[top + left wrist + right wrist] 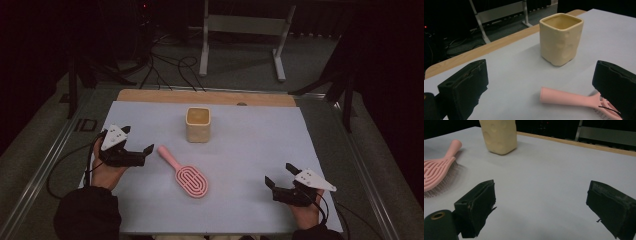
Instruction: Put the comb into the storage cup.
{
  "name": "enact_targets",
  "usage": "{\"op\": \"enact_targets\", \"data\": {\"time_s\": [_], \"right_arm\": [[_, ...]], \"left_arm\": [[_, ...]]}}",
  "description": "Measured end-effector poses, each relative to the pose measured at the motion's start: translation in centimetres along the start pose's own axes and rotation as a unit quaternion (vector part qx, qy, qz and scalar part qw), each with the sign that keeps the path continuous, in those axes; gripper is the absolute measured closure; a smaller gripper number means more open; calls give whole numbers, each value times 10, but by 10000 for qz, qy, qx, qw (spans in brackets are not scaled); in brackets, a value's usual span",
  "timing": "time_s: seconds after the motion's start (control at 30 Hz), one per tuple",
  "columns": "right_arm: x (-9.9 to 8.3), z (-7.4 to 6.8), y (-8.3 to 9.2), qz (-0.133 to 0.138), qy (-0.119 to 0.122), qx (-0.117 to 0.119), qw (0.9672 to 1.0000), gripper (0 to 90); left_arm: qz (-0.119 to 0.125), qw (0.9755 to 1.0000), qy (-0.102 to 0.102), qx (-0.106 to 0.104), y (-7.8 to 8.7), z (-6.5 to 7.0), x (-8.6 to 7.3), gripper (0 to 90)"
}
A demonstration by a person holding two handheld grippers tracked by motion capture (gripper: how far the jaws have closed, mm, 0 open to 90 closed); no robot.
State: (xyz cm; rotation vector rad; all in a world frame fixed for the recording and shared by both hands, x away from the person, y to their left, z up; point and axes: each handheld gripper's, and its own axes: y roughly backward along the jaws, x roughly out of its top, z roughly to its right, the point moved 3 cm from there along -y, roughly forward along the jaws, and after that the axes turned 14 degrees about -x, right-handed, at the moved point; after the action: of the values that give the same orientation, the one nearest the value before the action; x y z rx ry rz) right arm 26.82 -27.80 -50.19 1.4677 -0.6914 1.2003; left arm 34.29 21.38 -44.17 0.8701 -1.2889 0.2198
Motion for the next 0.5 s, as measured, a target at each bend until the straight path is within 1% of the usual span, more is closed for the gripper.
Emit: {"op": "enact_targets", "data": {"time_s": [0.13, 0.17, 0.5], "right_arm": [[0, 0, 0, -9, -6, 4, 10000, 84], [0, 0, 0, -4, -3, 4, 10000, 84], [0, 0, -1, -19, 11, 3, 10000, 84]], "left_arm": [[-66, 10000, -14, -10, -5, -1, 1, 9], [-119, 9999, -25, -21, -7, -1, 1, 9], [-358, 9993, -36, -70, -20, -3, 0, 10]]}}
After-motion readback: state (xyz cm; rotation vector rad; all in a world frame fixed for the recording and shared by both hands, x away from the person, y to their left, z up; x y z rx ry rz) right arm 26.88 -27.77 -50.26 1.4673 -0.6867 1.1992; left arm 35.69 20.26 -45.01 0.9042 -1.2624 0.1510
